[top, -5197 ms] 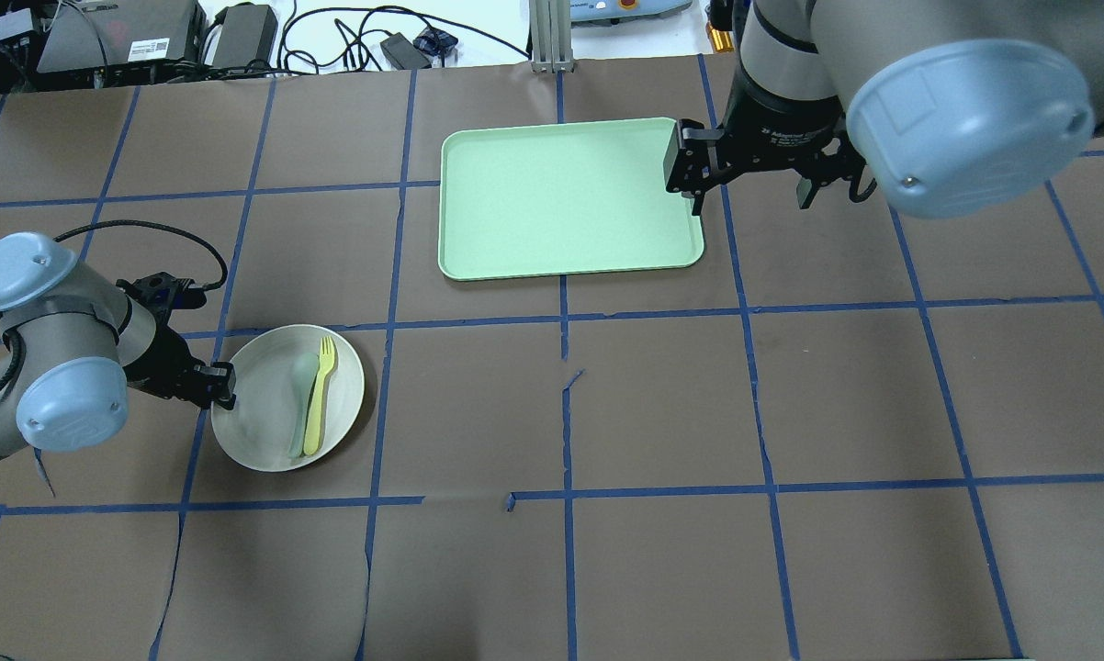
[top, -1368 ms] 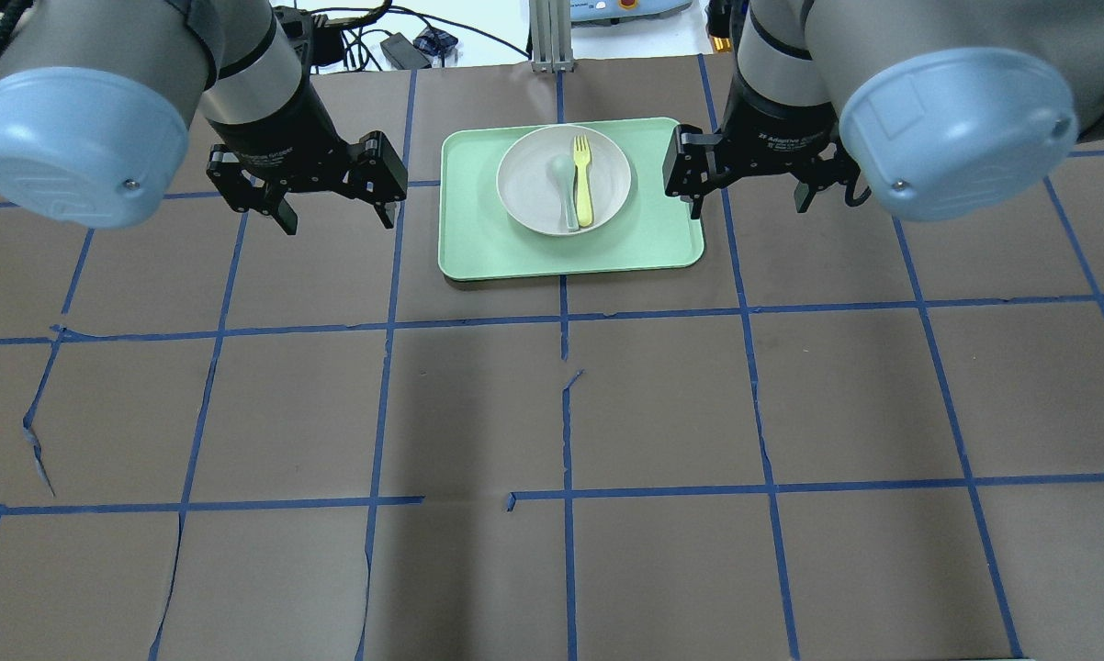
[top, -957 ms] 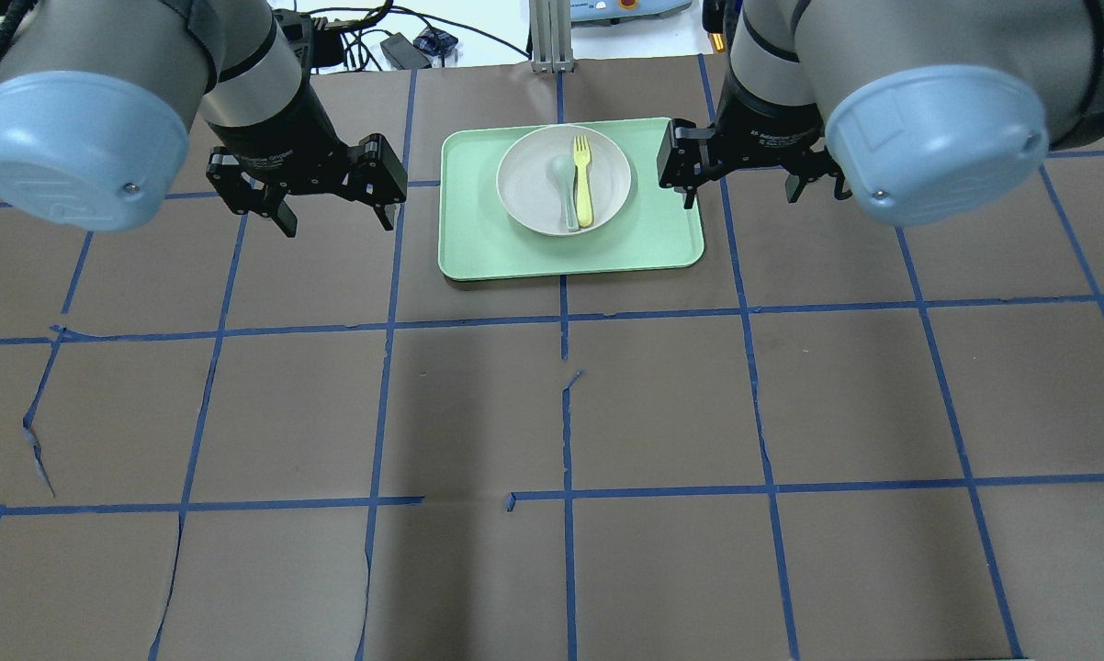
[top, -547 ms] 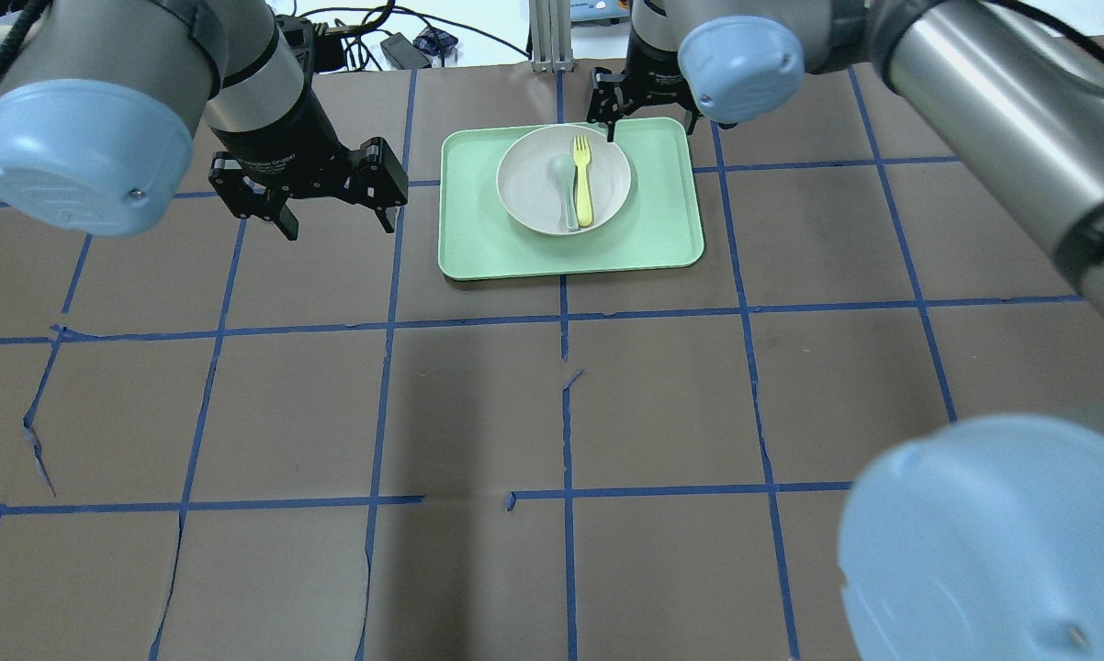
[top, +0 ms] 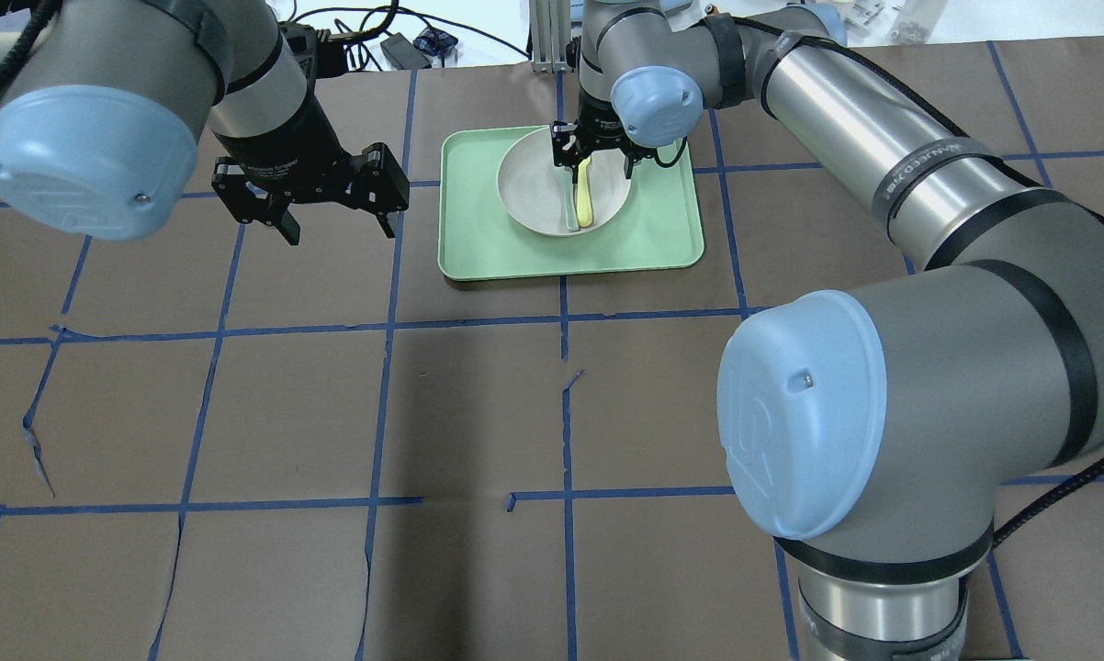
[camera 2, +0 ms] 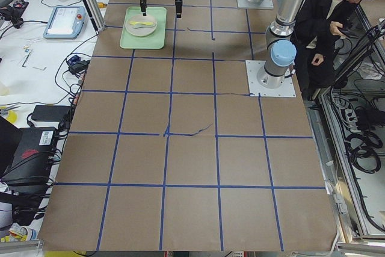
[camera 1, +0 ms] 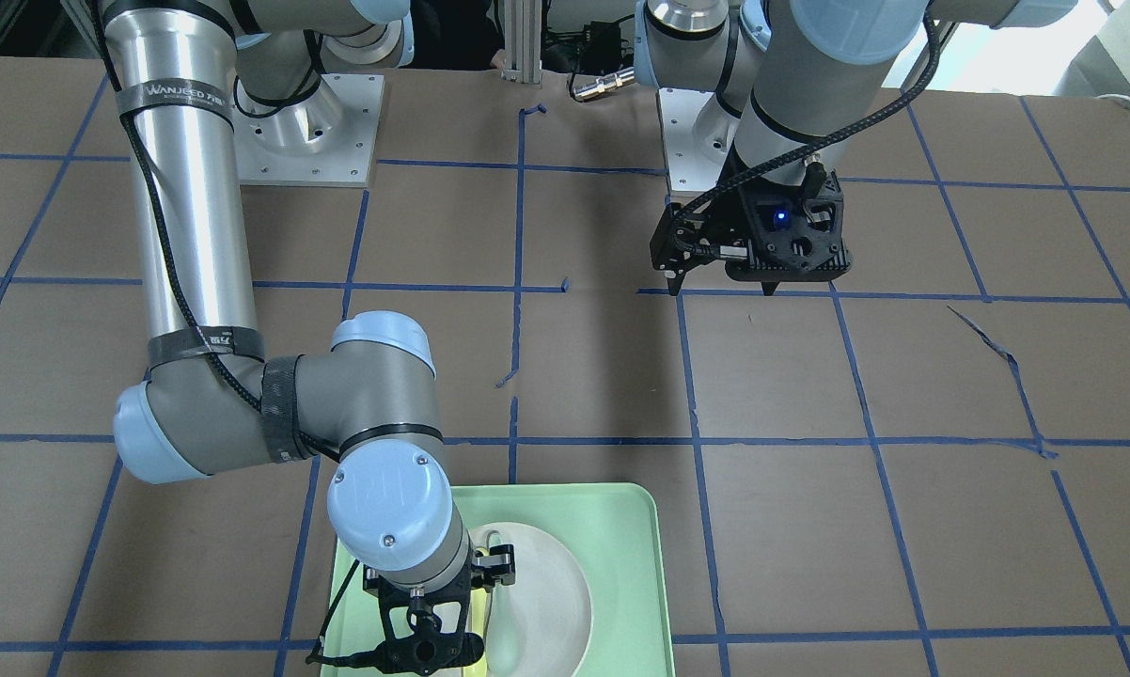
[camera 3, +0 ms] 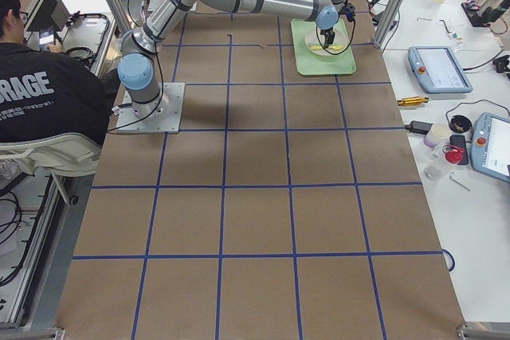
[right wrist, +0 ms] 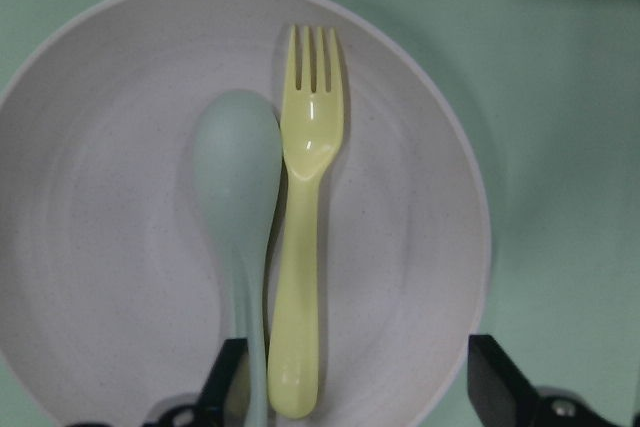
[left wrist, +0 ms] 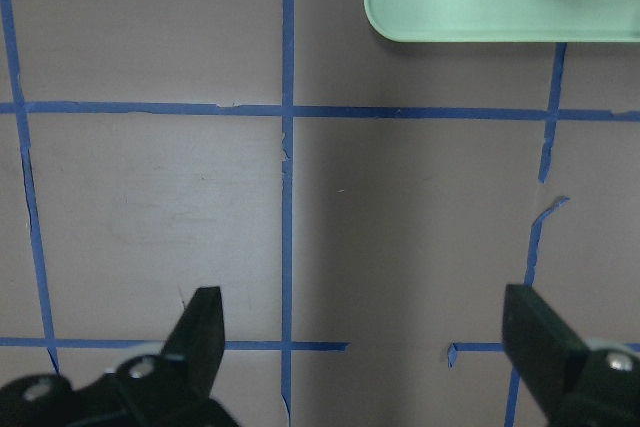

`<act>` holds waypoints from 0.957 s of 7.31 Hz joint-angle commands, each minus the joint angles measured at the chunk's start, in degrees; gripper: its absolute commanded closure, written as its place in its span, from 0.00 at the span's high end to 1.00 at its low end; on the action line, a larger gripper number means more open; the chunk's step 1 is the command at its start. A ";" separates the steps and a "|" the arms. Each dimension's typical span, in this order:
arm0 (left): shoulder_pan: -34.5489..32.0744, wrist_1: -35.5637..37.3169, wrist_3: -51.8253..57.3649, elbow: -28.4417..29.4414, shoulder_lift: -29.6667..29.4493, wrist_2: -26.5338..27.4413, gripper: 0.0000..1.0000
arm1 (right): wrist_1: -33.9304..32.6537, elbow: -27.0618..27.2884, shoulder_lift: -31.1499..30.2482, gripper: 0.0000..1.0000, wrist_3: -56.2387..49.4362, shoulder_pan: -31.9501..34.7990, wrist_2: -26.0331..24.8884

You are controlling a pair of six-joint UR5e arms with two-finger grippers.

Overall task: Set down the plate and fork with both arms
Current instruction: 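Lower the right gripper into the plate and grasp the yellow fork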

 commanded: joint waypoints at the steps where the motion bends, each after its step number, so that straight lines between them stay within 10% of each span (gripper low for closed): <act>1: 0.00 0.35 0.00 -0.14 -0.01 -0.02 1.00 | -1.94 -0.12 1.34 0.61 0.16 0.05 0.46; 7: 0.00 0.44 0.00 -0.14 0.07 -0.02 1.00 | -4.04 0.23 3.53 0.59 0.16 0.14 2.05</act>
